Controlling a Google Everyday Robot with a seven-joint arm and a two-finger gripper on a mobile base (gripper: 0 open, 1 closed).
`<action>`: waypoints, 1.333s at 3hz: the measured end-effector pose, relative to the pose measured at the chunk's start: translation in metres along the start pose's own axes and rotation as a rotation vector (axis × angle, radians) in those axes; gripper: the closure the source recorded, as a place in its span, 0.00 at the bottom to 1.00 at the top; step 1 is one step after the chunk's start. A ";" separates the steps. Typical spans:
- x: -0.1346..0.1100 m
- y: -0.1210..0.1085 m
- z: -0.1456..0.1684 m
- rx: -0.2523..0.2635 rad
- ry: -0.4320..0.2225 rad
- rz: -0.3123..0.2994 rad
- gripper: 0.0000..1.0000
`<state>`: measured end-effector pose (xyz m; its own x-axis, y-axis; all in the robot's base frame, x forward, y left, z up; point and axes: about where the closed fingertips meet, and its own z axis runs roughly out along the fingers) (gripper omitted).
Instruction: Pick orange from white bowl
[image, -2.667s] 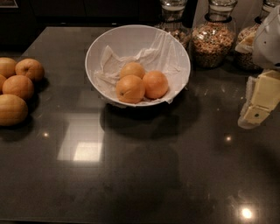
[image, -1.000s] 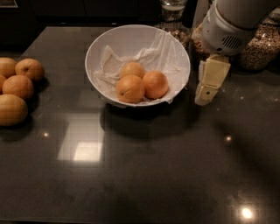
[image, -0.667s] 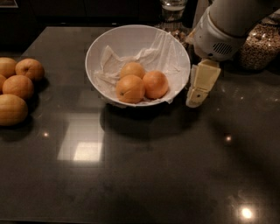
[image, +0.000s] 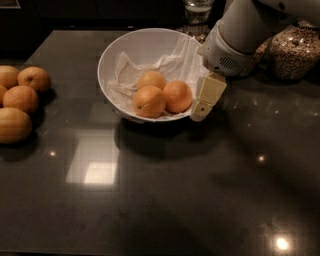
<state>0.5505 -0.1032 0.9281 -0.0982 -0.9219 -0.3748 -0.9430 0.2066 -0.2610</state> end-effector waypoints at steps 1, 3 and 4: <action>-0.008 -0.008 0.013 -0.011 -0.019 0.006 0.05; -0.021 -0.021 0.021 -0.006 -0.044 0.008 0.15; -0.022 -0.027 0.026 0.003 -0.063 0.005 0.27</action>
Offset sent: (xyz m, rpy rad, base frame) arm 0.0320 0.0241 -0.0046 0.0485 0.0111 0.0048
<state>0.5868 -0.0796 0.9206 -0.0822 -0.8984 -0.4314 -0.9417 0.2117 -0.2615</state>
